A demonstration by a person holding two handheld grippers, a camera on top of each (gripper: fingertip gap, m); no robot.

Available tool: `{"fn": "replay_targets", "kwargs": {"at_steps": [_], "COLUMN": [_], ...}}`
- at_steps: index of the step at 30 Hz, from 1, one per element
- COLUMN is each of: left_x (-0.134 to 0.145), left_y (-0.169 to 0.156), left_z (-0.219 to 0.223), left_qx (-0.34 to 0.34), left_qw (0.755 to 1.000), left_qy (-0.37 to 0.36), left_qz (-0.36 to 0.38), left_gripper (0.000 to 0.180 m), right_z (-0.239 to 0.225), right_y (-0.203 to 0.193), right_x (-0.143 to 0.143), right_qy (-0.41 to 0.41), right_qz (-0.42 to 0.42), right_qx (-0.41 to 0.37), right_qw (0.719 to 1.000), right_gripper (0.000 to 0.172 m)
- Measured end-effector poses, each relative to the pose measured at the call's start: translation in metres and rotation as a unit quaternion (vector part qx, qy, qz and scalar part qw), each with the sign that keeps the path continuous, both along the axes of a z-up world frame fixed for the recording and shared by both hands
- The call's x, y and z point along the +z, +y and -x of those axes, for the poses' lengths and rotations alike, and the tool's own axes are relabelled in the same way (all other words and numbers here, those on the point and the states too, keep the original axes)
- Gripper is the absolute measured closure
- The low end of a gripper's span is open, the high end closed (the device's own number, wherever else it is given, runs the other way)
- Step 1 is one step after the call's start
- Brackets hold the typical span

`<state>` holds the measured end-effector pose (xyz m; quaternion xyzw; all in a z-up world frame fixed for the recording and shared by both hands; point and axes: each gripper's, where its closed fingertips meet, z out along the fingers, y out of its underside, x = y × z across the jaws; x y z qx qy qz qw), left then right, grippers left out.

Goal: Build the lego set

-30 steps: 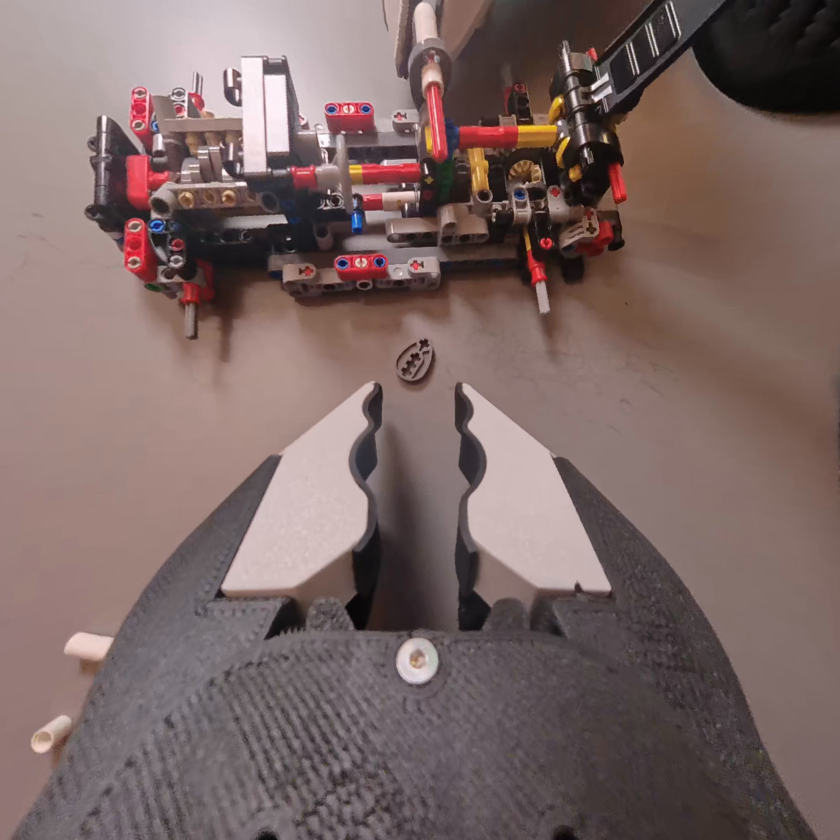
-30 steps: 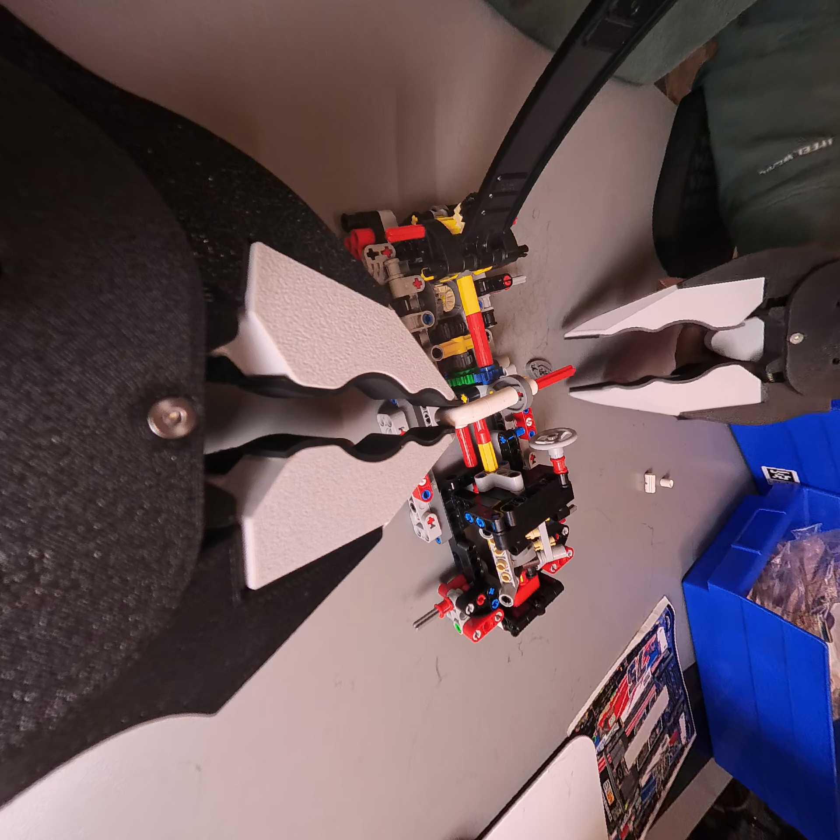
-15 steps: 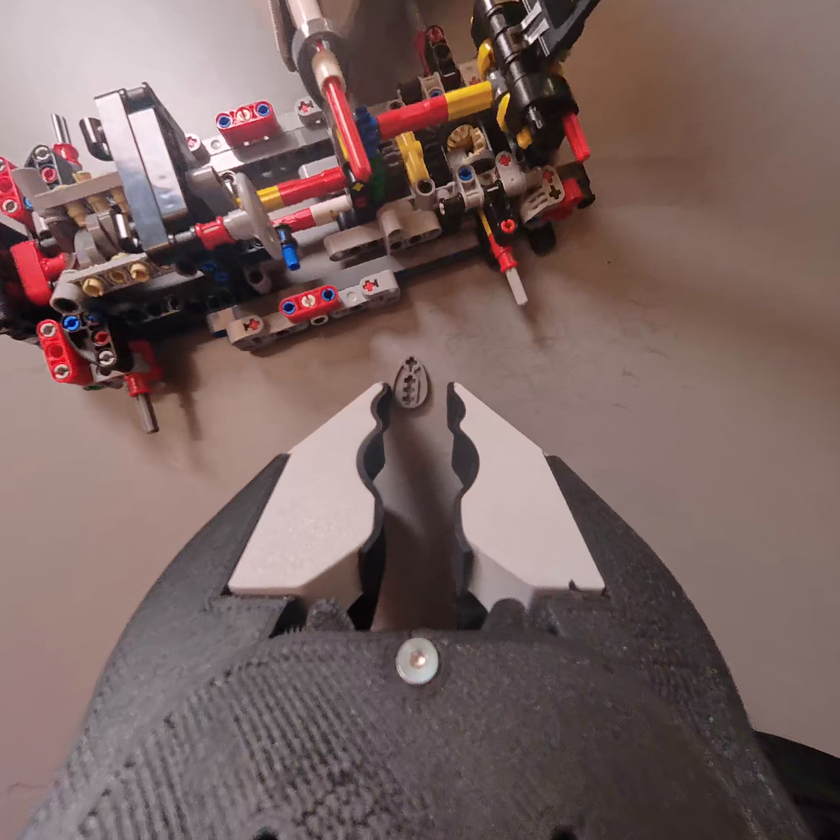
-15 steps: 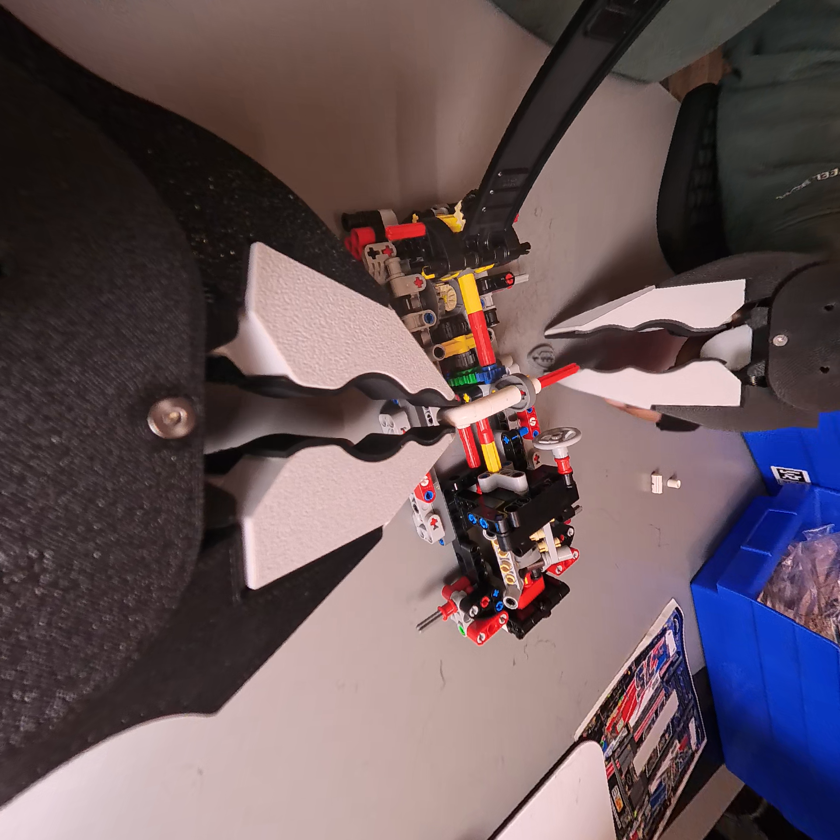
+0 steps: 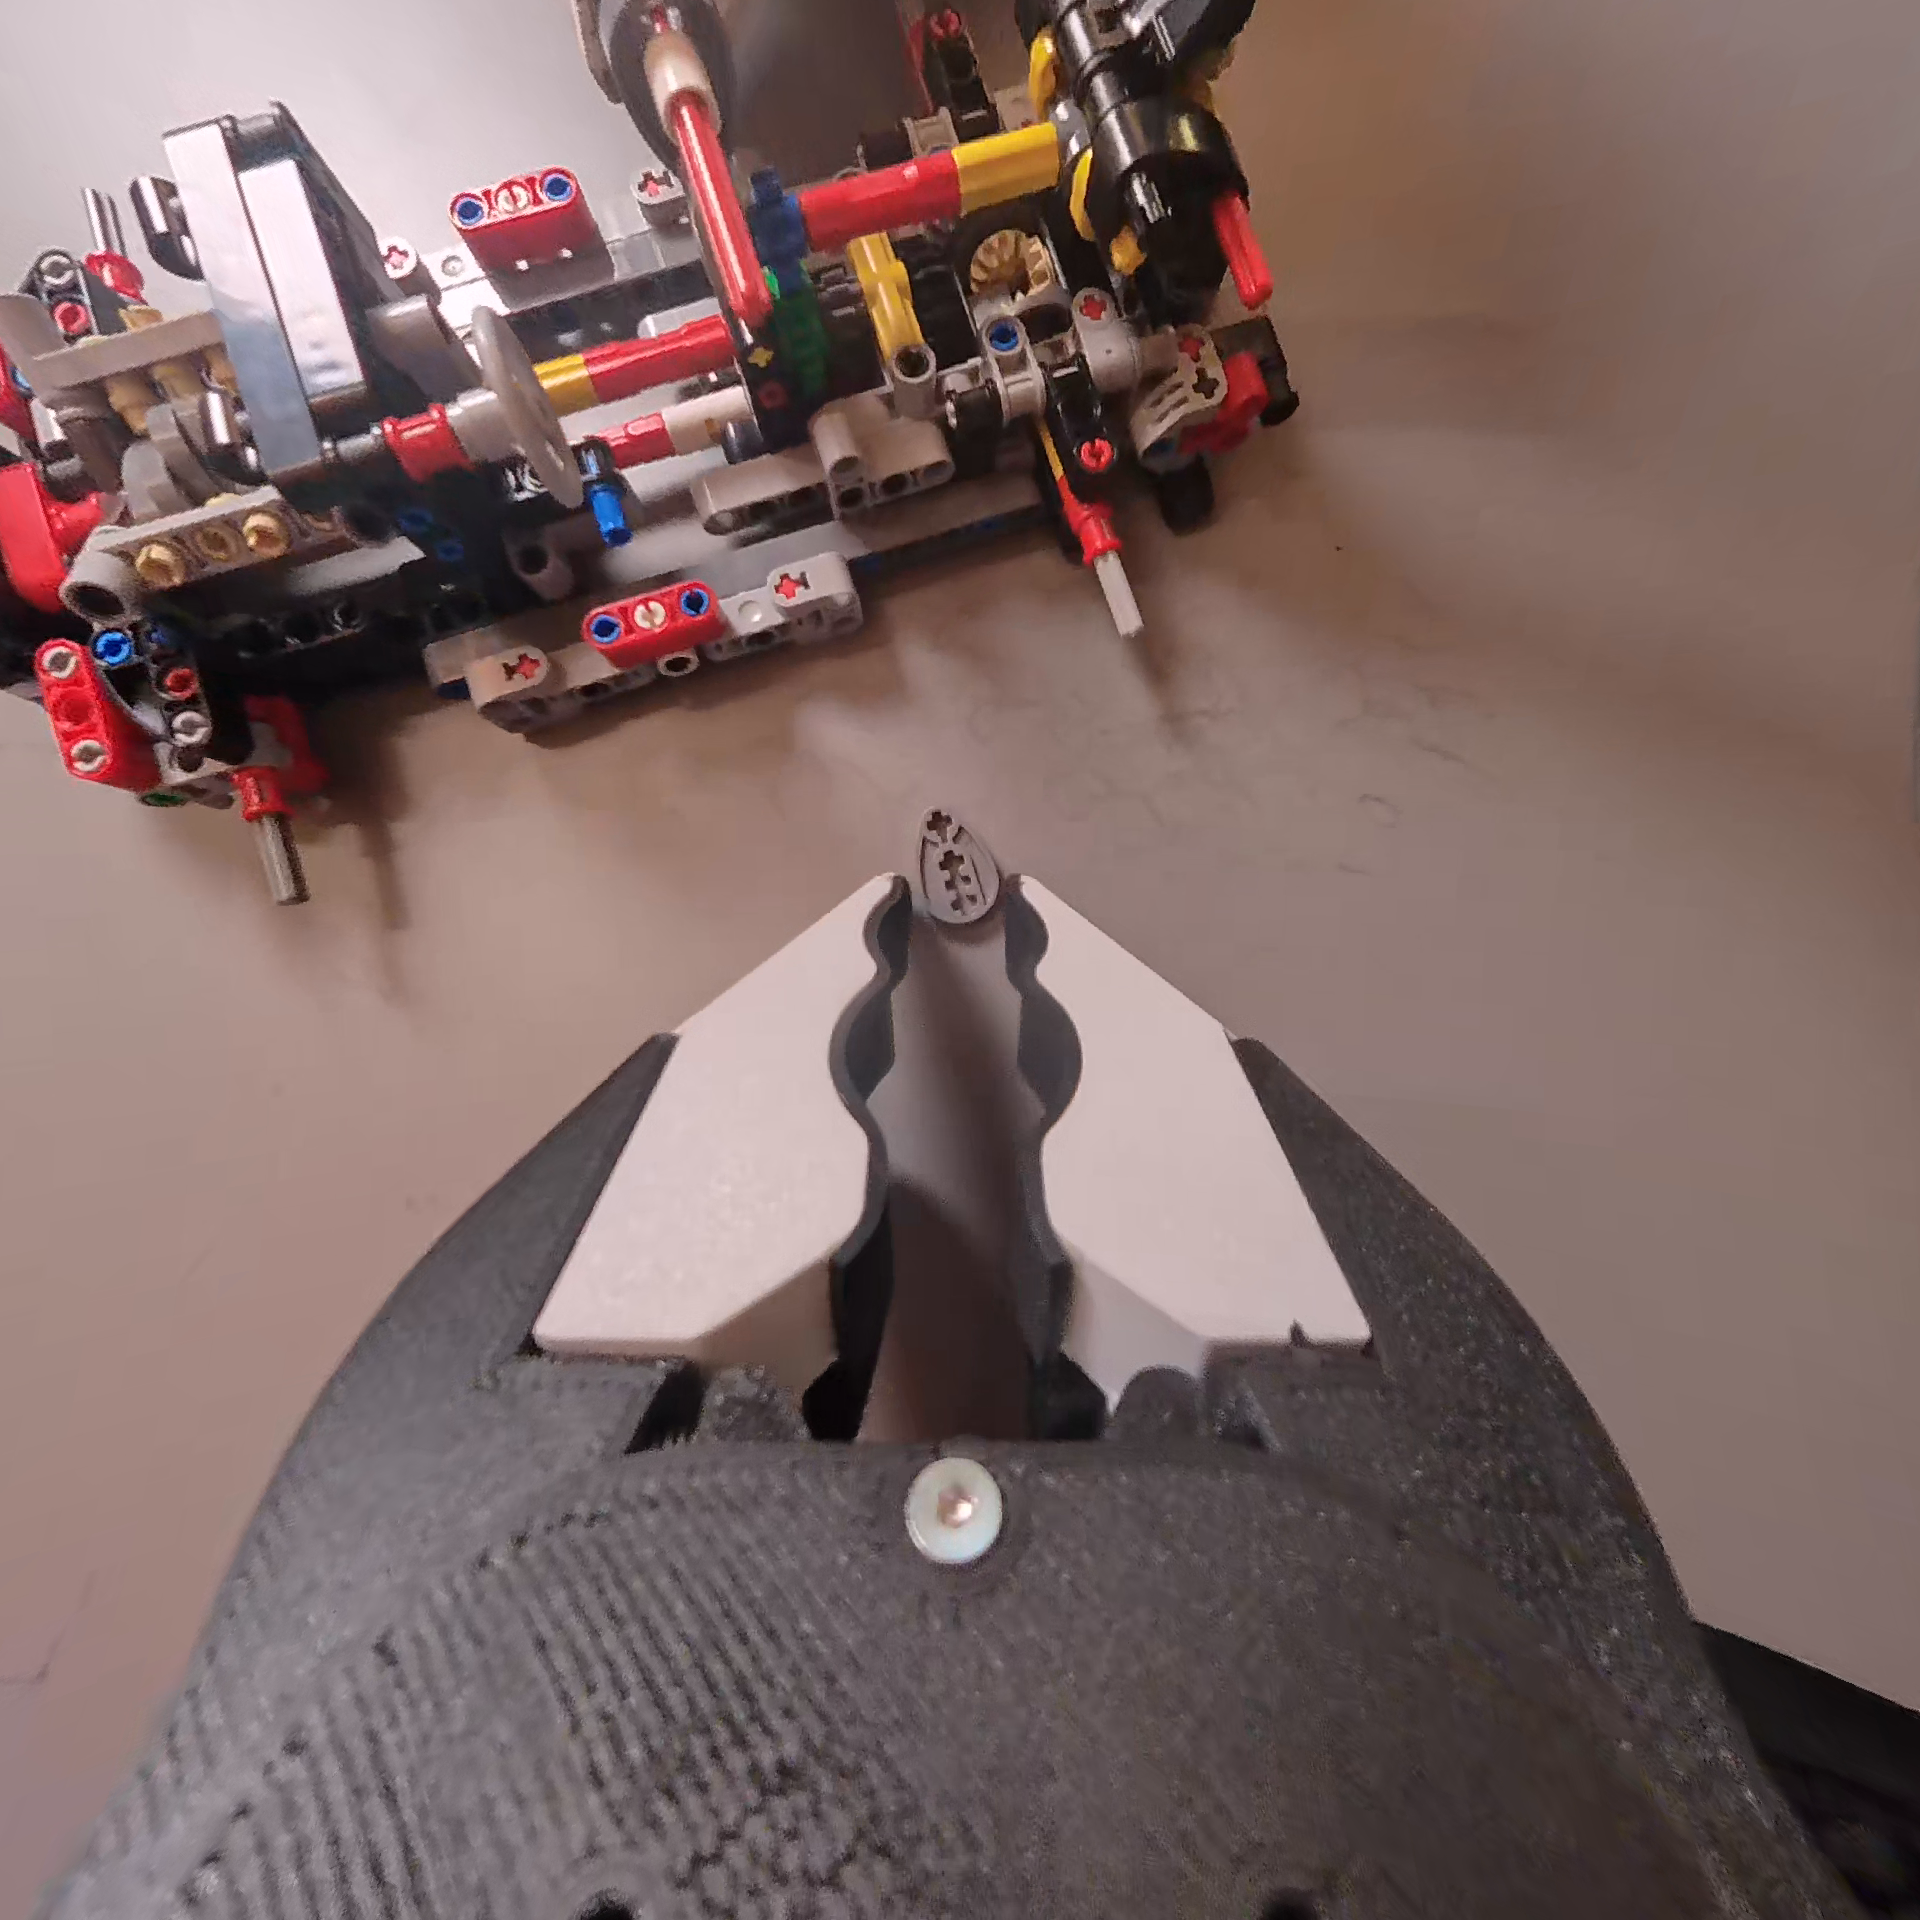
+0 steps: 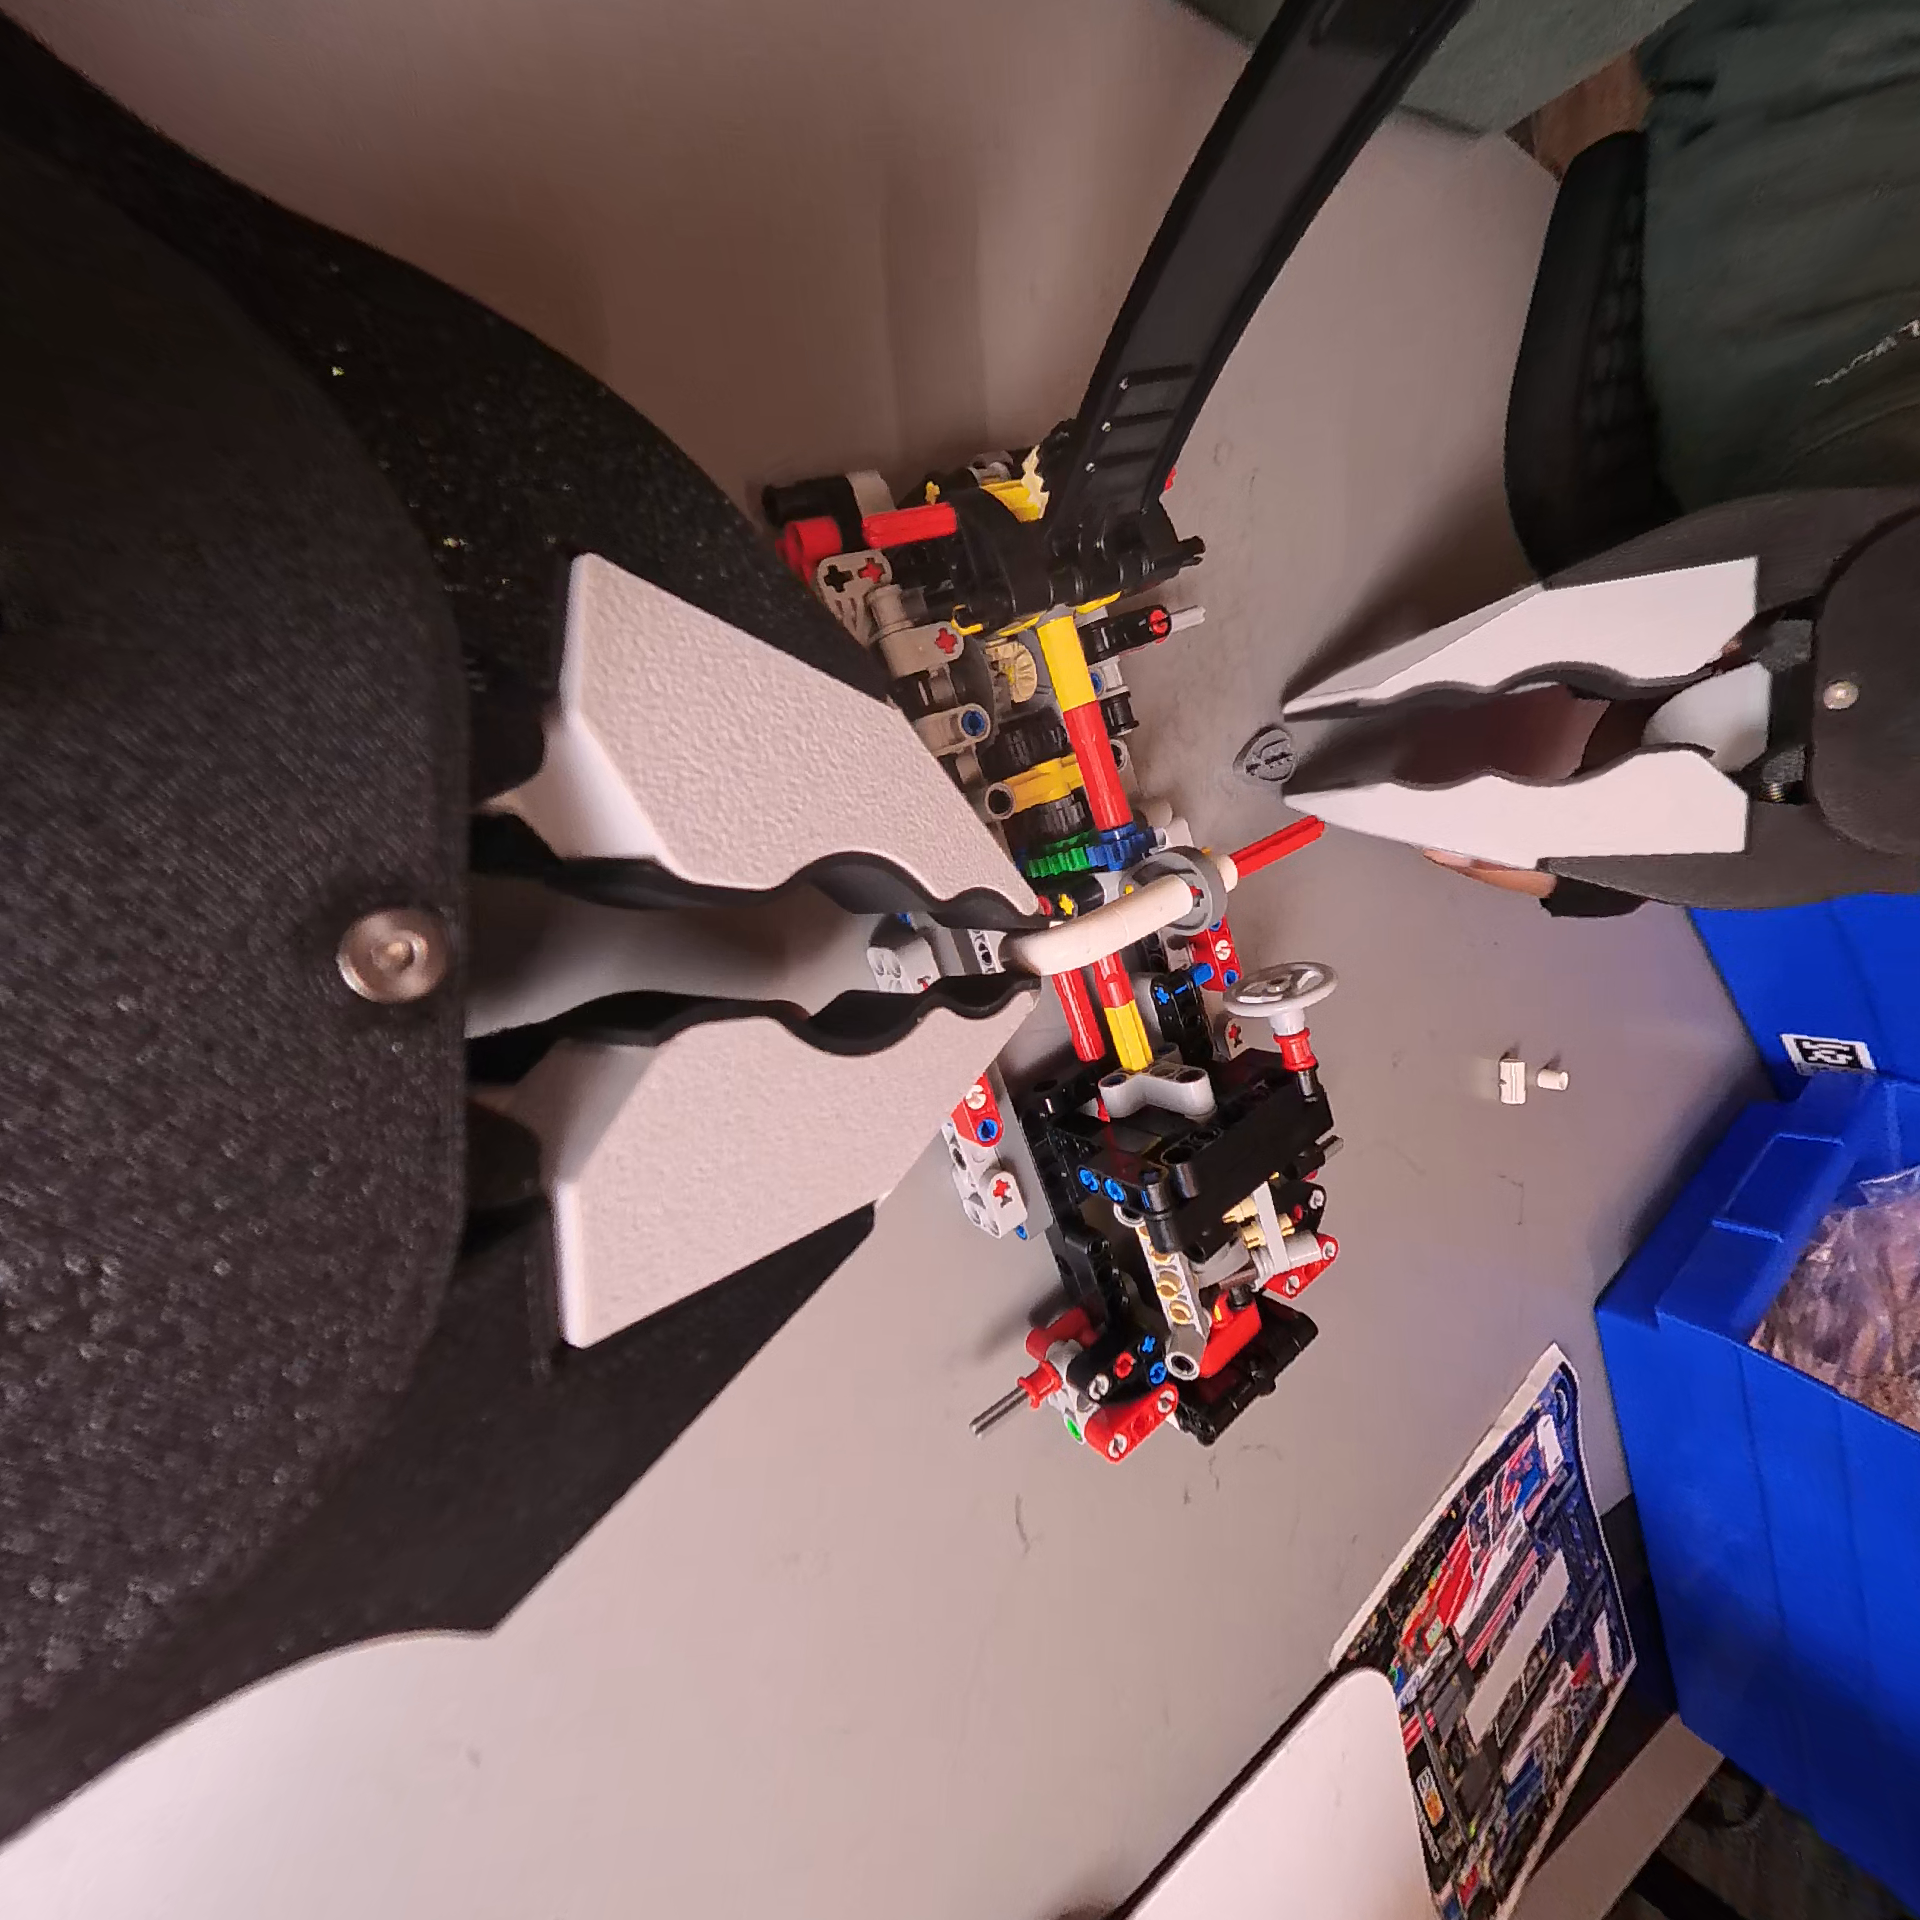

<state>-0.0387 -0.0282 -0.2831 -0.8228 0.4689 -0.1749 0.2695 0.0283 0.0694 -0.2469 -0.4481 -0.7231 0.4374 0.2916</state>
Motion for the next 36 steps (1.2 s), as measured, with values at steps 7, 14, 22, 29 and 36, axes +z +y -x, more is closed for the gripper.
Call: {"fn": "replay_targets", "kwargs": {"at_steps": [7,14,22,29,36], "left_x": [0.007,-0.004,-0.004,-0.003,0.001], "left_y": [0.007,0.007,0.001,0.001,0.005], "left_z": [-0.001,-0.001,-0.007,-0.011,-0.014], "left_qx": [0.016,-0.009,-0.023,-0.018,-0.002], "left_qw": [0.999,1.0,1.0,1.0,0.999], "left_qy": [-0.03,0.004,-0.002,-0.006,-0.028], "left_qz": [-0.005,-0.001,-0.009,-0.017,-0.025], "left_gripper": [0.144,0.146,0.166,0.166,0.167], "right_z": [-0.001,0.003,0.008,0.009,0.007], "right_y": [0.001,0.001,0.001,0.004,0.007], "right_x": [0.003,0.008,0.008,0.006,0.006], "right_qy": [-0.02,-0.041,-0.029,-0.012,-0.002], "right_qz": [-0.01,-0.022,-0.002,0.007,0.015], "right_qx": [-0.017,-0.038,-0.075,-0.093,-0.097], "right_qw": [1.0,0.998,0.997,0.996,0.995], "right_gripper": [0.166,0.161,0.161,0.161,0.161]}}
